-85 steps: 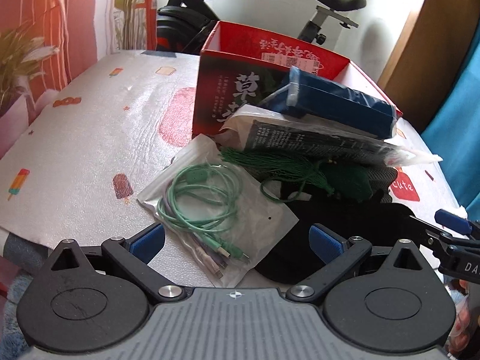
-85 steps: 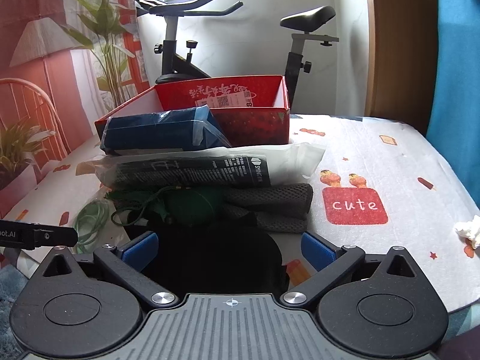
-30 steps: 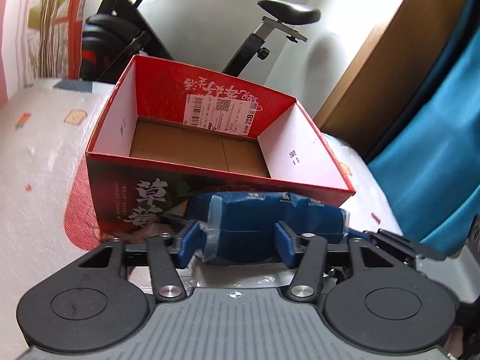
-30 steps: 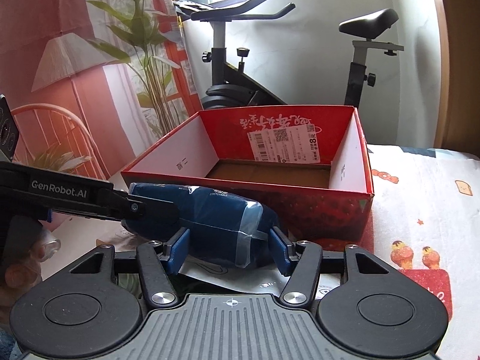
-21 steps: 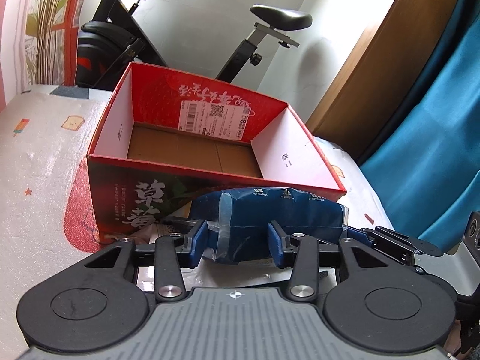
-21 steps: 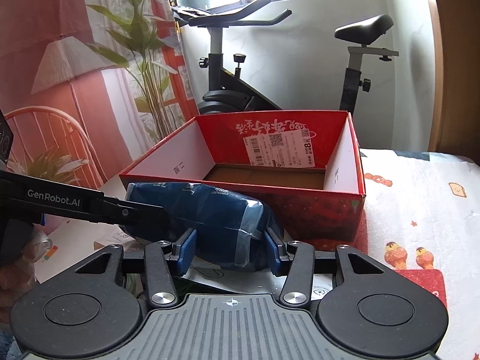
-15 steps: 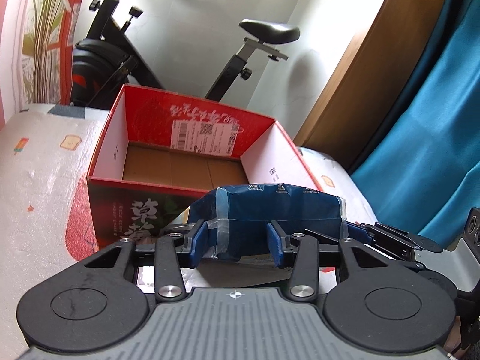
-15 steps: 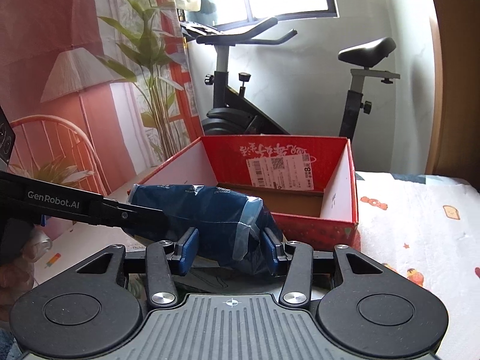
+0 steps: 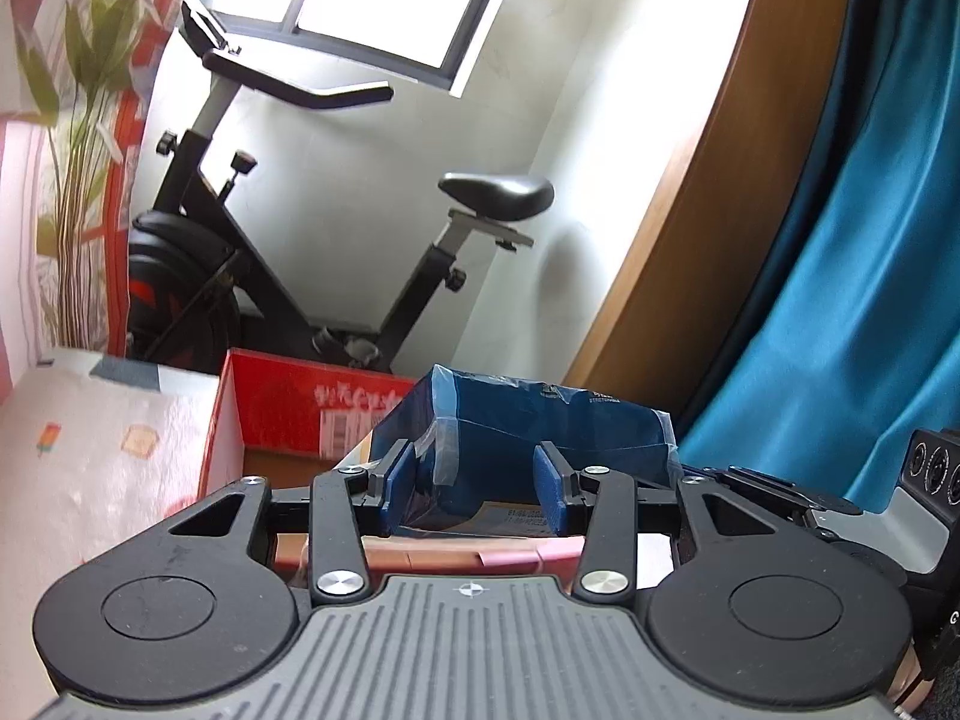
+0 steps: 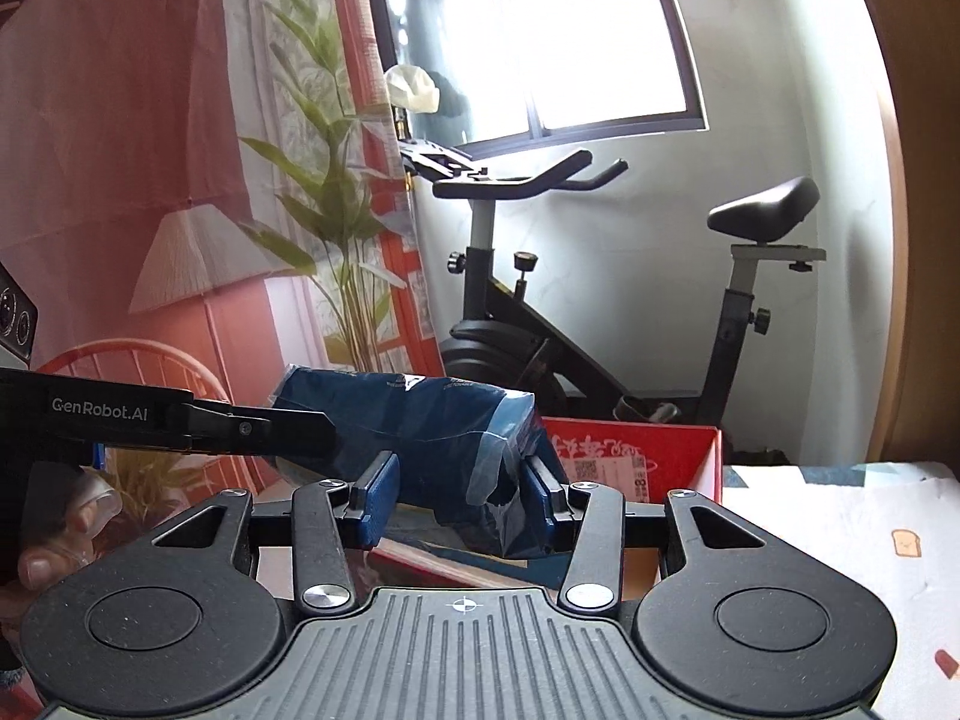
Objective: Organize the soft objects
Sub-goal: 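Carry the blue package with the right tool over the red box, then lower the blue package into the box and open the right tool, then move the right tool down to the white bag with grey knit item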
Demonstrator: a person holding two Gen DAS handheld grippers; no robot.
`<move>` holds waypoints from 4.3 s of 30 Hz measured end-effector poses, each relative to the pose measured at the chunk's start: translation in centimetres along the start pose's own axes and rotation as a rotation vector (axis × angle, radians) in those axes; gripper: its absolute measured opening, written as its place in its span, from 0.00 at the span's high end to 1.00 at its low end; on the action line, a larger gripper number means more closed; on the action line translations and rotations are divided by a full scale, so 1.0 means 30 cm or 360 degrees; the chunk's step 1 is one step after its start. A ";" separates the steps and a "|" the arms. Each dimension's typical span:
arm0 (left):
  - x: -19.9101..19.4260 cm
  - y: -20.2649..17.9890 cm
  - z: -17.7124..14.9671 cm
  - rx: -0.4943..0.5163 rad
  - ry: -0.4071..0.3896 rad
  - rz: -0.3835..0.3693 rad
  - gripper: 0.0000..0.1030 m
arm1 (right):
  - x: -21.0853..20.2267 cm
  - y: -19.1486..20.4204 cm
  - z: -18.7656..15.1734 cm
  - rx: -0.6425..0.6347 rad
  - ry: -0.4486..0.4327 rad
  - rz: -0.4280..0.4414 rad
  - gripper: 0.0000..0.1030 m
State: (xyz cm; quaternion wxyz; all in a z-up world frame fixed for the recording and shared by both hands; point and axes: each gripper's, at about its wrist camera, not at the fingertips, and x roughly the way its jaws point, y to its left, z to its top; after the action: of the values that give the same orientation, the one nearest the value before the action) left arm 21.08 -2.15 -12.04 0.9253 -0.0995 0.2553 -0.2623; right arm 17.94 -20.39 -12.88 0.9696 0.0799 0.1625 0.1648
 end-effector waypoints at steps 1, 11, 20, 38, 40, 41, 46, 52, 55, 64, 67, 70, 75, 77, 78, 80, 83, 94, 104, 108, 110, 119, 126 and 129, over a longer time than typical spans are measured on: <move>0.007 -0.002 0.018 0.0005 -0.0016 0.0002 0.56 | 0.012 -0.004 0.019 -0.0012 -0.0006 0.0002 0.60; 0.093 0.002 0.152 0.0054 -0.0149 0.0069 0.56 | 0.203 -0.050 0.186 -0.0076 0.0031 -0.0040 0.60; 0.194 0.051 0.183 0.0065 -0.0087 0.0072 0.56 | 0.318 -0.107 0.166 -0.0028 0.0162 -0.0050 0.59; 0.392 0.237 0.005 -0.0235 0.0473 0.0095 0.56 | 0.554 -0.246 -0.085 0.0395 0.0814 -0.0050 0.59; 0.430 0.257 0.007 -0.0276 0.0526 0.0111 0.56 | 0.594 -0.268 -0.089 0.0427 0.0879 -0.0051 0.59; 0.443 0.267 0.009 -0.0294 0.0540 0.0118 0.56 | 0.612 -0.279 -0.091 0.0451 0.0905 -0.0056 0.59; 0.521 0.304 0.012 -0.0357 0.0661 0.0127 0.56 | 0.694 -0.342 -0.097 0.0585 0.1002 -0.0084 0.60; 0.578 0.312 0.019 -0.0318 0.0699 0.0176 0.55 | 0.747 -0.345 -0.084 0.0528 0.1039 -0.0117 0.58; 0.592 0.320 0.035 -0.0294 0.0681 0.0194 0.50 | 0.755 -0.324 -0.059 0.0375 0.1014 -0.0180 0.53; 0.518 0.312 0.110 -0.0136 0.0423 0.0337 0.26 | 0.666 -0.310 0.012 0.0214 0.0822 -0.0284 0.27; 0.463 0.291 0.126 -0.0081 0.0320 0.0359 0.11 | 0.608 -0.280 0.036 0.0119 0.0729 -0.0327 0.12; 0.405 0.256 0.134 -0.0006 0.0225 0.0393 0.03 | 0.545 -0.253 0.056 0.0085 0.0637 -0.0338 0.01; 0.298 0.200 0.134 0.0069 0.0119 0.0462 0.00 | 0.431 -0.188 0.065 -0.0015 0.0487 -0.0403 0.00; 0.252 0.184 0.127 0.0080 0.0089 0.0483 0.00 | 0.380 -0.164 0.058 -0.0034 0.0441 -0.0392 0.00; 0.232 0.175 0.122 0.0092 0.0074 0.0491 0.00 | 0.355 -0.153 0.053 -0.0033 0.0422 -0.0388 0.00; 0.191 0.154 0.105 0.0116 0.0046 0.0519 0.00 | 0.310 -0.133 0.043 -0.0033 0.0382 -0.0375 0.00; 0.132 0.136 0.073 0.0146 0.0011 0.0541 0.00 | 0.235 -0.091 0.022 -0.0058 0.0289 -0.0395 0.00; -0.057 0.100 -0.085 0.0162 -0.0084 0.0625 0.00 | -0.044 -0.017 -0.145 -0.0030 0.0032 -0.0422 0.00; -0.140 0.115 -0.288 -0.0036 0.0053 0.0552 0.00 | -0.124 0.000 -0.394 0.0068 0.0099 -0.0472 0.00; -0.138 0.116 -0.363 -0.0016 0.0116 0.0579 0.00 | -0.103 0.027 -0.489 0.0062 0.0220 -0.0459 0.00; -0.135 0.121 -0.393 -0.0010 0.0144 0.0590 0.00 | -0.095 0.046 -0.527 0.0073 0.0267 -0.0457 0.00; -0.119 0.143 -0.446 -0.0084 0.0208 0.0604 0.00 | -0.092 0.061 -0.548 0.0048 0.0280 -0.0399 0.00; -0.110 0.129 -0.444 -0.0069 0.0177 0.0602 0.00 | -0.086 0.032 -0.551 0.0068 0.0270 -0.0420 0.00; -0.102 0.142 -0.437 -0.0093 0.0171 0.0610 0.00 | -0.072 0.005 -0.544 0.0048 0.0255 -0.0443 0.01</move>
State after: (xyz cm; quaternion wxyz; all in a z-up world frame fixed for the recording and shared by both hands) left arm 13.83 2.42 -23.24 0.9400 -0.0618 0.3261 -0.0786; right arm 10.38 -19.34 -27.48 0.9656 0.0579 0.2514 0.0322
